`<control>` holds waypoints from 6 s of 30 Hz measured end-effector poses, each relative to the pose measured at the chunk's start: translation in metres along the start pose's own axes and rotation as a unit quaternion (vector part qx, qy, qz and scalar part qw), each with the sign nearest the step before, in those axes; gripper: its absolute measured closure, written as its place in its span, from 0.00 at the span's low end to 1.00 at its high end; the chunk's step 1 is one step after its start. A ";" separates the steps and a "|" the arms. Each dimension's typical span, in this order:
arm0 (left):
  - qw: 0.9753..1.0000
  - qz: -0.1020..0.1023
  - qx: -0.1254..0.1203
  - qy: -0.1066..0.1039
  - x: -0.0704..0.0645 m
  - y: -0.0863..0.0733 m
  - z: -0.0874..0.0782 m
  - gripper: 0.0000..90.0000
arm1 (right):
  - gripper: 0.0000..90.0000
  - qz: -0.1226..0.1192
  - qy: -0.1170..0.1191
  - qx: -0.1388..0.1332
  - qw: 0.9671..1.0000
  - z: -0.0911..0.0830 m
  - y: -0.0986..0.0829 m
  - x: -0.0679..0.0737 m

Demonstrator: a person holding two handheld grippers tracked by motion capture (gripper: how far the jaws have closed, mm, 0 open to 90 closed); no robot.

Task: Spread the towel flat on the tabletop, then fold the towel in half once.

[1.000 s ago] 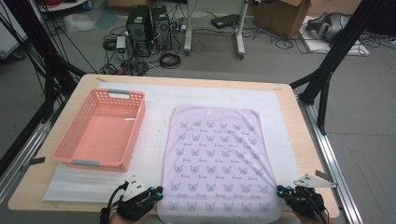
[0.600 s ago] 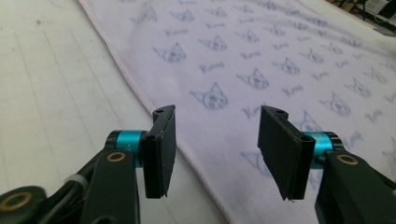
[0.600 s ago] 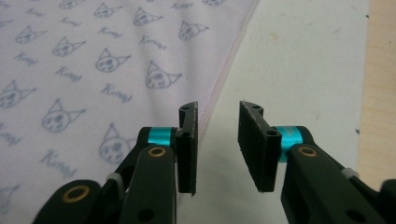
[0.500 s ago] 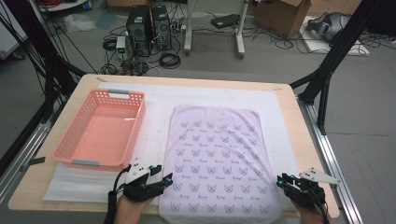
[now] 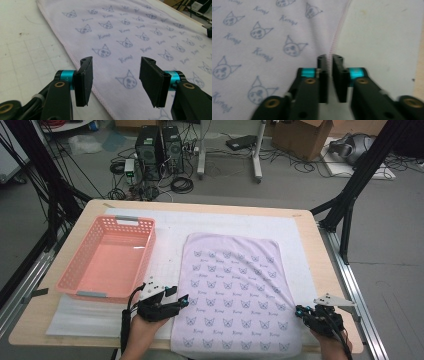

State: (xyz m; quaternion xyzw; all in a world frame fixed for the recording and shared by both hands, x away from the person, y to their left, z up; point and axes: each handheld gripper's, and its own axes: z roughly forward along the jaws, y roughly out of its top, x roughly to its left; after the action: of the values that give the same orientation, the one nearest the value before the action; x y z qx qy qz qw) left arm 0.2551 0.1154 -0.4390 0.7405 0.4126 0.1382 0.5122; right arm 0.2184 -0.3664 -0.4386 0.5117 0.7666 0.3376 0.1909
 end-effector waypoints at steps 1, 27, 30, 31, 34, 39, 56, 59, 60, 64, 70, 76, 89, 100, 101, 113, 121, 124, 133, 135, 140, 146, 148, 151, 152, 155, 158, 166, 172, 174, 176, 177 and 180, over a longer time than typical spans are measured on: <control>1.000 0.000 -0.002 -0.002 0.001 0.002 0.002 0.49 | 0.74 0.004 -0.001 -0.010 1.000 -0.001 0.001 -0.003; 0.998 0.008 -0.067 -0.019 0.033 0.029 0.011 0.22 | 0.23 -0.029 0.042 -0.116 0.992 0.020 0.041 -0.011; 0.998 0.008 -0.067 -0.022 0.034 0.028 0.011 0.22 | 0.22 -0.027 0.043 -0.123 0.991 0.019 0.041 -0.011; 0.997 0.008 -0.067 -0.022 0.034 0.028 0.011 0.23 | 0.22 -0.027 0.042 -0.123 0.991 0.019 0.041 -0.011; 0.998 0.011 -0.065 -0.023 0.034 0.028 0.012 0.23 | 0.21 -0.029 0.043 -0.120 0.991 0.021 0.042 -0.011; 0.998 0.012 -0.064 -0.026 0.034 0.028 0.011 0.23 | 0.21 -0.027 0.047 -0.117 0.992 0.023 0.043 -0.010; 0.998 -0.013 -0.044 -0.036 0.035 0.025 0.017 0.26 | 0.21 -0.025 0.055 -0.108 0.992 0.032 0.046 -0.012; 0.998 -0.012 -0.043 -0.036 0.031 0.025 0.019 0.28 | 0.21 -0.023 0.055 -0.100 0.993 0.035 0.046 -0.015; 0.998 -0.011 -0.041 -0.035 0.031 0.026 0.019 0.28 | 0.21 -0.018 0.056 -0.099 0.993 0.035 0.046 -0.016; 0.999 -0.013 -0.038 -0.028 0.032 0.032 0.028 0.28 | 0.21 -0.015 0.060 -0.095 0.994 0.039 0.047 -0.020; 1.000 -0.019 -0.013 -0.016 0.034 0.046 0.050 0.27 | 0.21 -0.011 0.065 -0.082 0.994 0.048 0.056 -0.025; 0.999 -0.023 0.009 0.029 0.049 0.066 0.073 0.28 | 0.22 0.003 0.056 -0.069 0.996 0.063 0.073 -0.032; 0.993 -0.045 0.047 0.095 0.082 0.074 0.117 0.32 | 0.35 0.018 0.040 -0.035 0.998 0.100 0.112 -0.051; 0.987 -0.020 0.070 0.140 0.088 0.073 0.130 0.50 | 0.42 0.031 -0.021 -0.010 0.999 0.129 0.121 -0.054; 0.986 -0.010 0.071 0.148 0.086 0.072 0.130 0.54 | 0.45 0.024 -0.032 -0.006 0.999 0.130 0.123 -0.052; 0.989 0.011 0.076 0.125 0.079 0.073 0.133 0.95 | 0.94 0.017 -0.014 0.001 1.000 0.135 0.130 -0.040; 0.989 -0.056 0.054 0.124 0.084 0.076 0.128 0.97 | 0.96 0.027 -0.027 -0.012 0.999 0.132 0.130 -0.042; 0.990 -0.068 0.034 0.121 0.086 0.080 0.122 0.97 | 0.96 0.045 -0.024 -0.028 0.998 0.130 0.130 -0.047; 0.989 -0.090 0.012 0.119 0.087 0.084 0.117 0.97 | 0.96 0.057 -0.020 -0.067 0.996 0.124 0.132 -0.050; 0.989 -0.092 0.009 0.116 0.087 0.086 0.113 0.97 | 0.96 0.060 -0.013 -0.072 0.996 0.122 0.132 -0.050; 0.992 -0.084 0.004 0.099 0.083 0.091 0.099 0.97 | 0.96 0.042 -0.001 -0.078 0.996 0.107 0.134 -0.047; 0.994 -0.069 0.000 0.082 0.072 0.098 0.082 0.97 | 0.96 0.022 0.006 -0.087 0.996 0.086 0.135 -0.041; 0.995 -0.068 -0.006 0.075 0.067 0.099 0.075 0.97 | 0.96 0.019 0.010 -0.089 0.996 0.079 0.135 -0.039; 0.996 -0.066 -0.019 0.059 0.058 0.098 0.063 0.97 | 0.96 0.023 0.023 -0.095 0.995 0.069 0.129 -0.037; 0.996 -0.063 -0.018 0.053 0.055 0.097 0.058 0.97 | 0.96 0.025 0.028 -0.097 0.995 0.066 0.125 -0.037; 0.998 -0.052 -0.015 0.045 0.046 0.092 0.048 0.97 | 0.95 0.023 0.035 -0.098 0.994 0.059 0.115 -0.035; 0.998 -0.043 -0.012 0.042 0.040 0.086 0.040 0.97 | 0.95 0.019 0.042 -0.101 0.994 0.051 0.104 -0.032; 0.999 -0.018 0.009 0.032 0.029 0.060 0.027 0.97 | 0.95 0.020 0.056 -0.088 0.994 0.042 0.077 -0.025; 0.999 -0.020 0.026 0.028 0.028 0.038 0.025 0.97 | 0.95 0.009 0.059 -0.071 0.996 0.041 0.060 -0.020; 0.999 -0.024 0.029 0.025 0.029 0.033 0.024 0.97 | 0.95 0.000 0.059 -0.063 0.996 0.041 0.056 -0.018; 0.999 -0.026 0.028 0.025 0.028 0.028 0.025 0.96 | 0.95 -0.011 0.054 -0.055 0.997 0.041 0.053 -0.015; 0.999 -0.023 0.030 0.024 0.028 0.026 0.025 0.96 | 0.95 -0.012 0.054 -0.051 0.997 0.041 0.051 -0.014; 0.999 -0.024 0.032 0.026 0.026 0.021 0.027 0.96 | 0.95 -0.009 0.052 -0.046 0.998 0.042 0.047 -0.013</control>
State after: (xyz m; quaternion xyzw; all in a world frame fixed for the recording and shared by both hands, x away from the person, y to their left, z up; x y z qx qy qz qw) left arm 0.2982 0.1151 -0.4379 0.7426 0.4479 0.1318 0.4802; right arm 0.2814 -0.3532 -0.4349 0.4769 0.7638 0.3970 0.1778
